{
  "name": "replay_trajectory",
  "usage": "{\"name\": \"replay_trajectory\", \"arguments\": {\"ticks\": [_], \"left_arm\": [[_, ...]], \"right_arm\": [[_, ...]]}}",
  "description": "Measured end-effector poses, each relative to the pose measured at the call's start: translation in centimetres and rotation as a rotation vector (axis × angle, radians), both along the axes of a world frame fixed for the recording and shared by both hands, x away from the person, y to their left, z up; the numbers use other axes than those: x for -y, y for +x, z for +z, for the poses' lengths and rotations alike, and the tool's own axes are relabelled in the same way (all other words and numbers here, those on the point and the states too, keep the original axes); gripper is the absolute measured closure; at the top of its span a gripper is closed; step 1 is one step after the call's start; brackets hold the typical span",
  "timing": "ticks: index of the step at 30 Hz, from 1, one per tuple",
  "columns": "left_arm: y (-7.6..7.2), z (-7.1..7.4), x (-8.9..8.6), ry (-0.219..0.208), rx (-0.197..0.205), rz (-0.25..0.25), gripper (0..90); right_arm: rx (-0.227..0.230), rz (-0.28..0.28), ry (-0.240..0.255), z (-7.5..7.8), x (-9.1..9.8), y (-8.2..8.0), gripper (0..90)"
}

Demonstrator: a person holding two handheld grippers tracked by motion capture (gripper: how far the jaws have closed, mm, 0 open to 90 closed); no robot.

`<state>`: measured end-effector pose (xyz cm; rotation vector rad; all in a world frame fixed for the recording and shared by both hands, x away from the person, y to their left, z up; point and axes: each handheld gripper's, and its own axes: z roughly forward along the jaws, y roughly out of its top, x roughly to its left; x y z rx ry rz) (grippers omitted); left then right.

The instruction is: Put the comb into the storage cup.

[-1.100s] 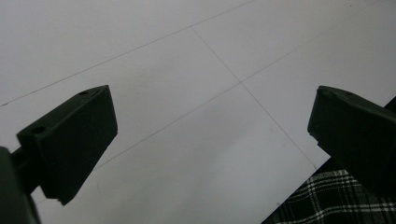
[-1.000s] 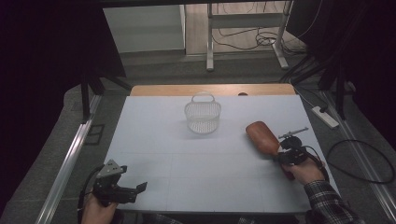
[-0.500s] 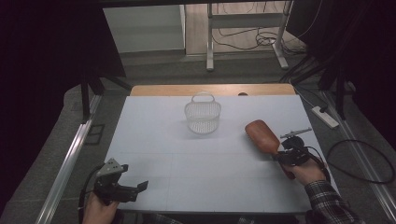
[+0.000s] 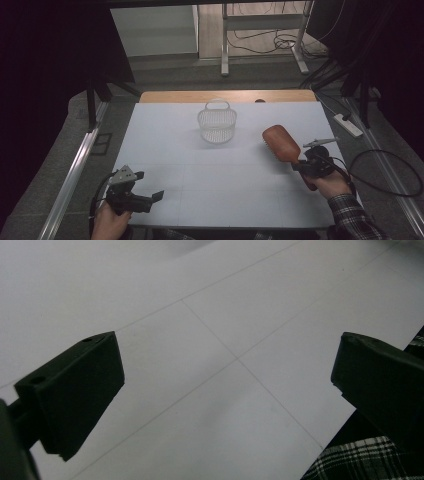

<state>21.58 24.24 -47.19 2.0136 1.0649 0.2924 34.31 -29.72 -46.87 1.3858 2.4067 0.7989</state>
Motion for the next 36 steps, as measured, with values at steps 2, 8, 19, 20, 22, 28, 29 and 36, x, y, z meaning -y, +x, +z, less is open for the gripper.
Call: {"name": "replay_trajectory", "arguments": {"ticks": [2,8,19,20,22,28,29,36], "left_arm": [[0.2,0.0,0.2,-0.014,0.001,-0.006,0.4],[1.2,0.2,0.7,-0.046,-0.003,-0.047,0.6],[2.8,1.4,2.2,-0.067,0.036,-0.084,0.1],[3.0,1.5,2.4,-0.065,0.038,-0.089,0.1],[3.4,1.7,2.9,-0.059,0.038,-0.094,0.0],[4.5,1.9,3.9,-0.062,0.028,-0.111,0.0],[4.8,2.0,4.1,-0.065,0.026,-0.114,0.0],[6.2,2.5,4.9,-0.09,0.034,-0.123,0.0]], "right_arm": [[0.008,0.001,0.003,0.2,-0.1,-0.1,72.2],[0.061,0.005,0.017,0.8,-0.2,-0.7,72.1],[0.113,0.017,0.058,1.6,-0.4,-1.3,72.3],[0.114,0.018,0.06,1.7,-0.5,-1.3,72.3],[0.119,0.022,0.065,1.7,-0.5,-1.3,72.3],[0.135,0.029,0.091,2.0,-0.6,-1.6,72.2],[0.138,0.03,0.094,2.1,-0.6,-1.6,72.3],[0.16,0.056,0.123,2.5,-0.9,-2.0,72.2]]}}
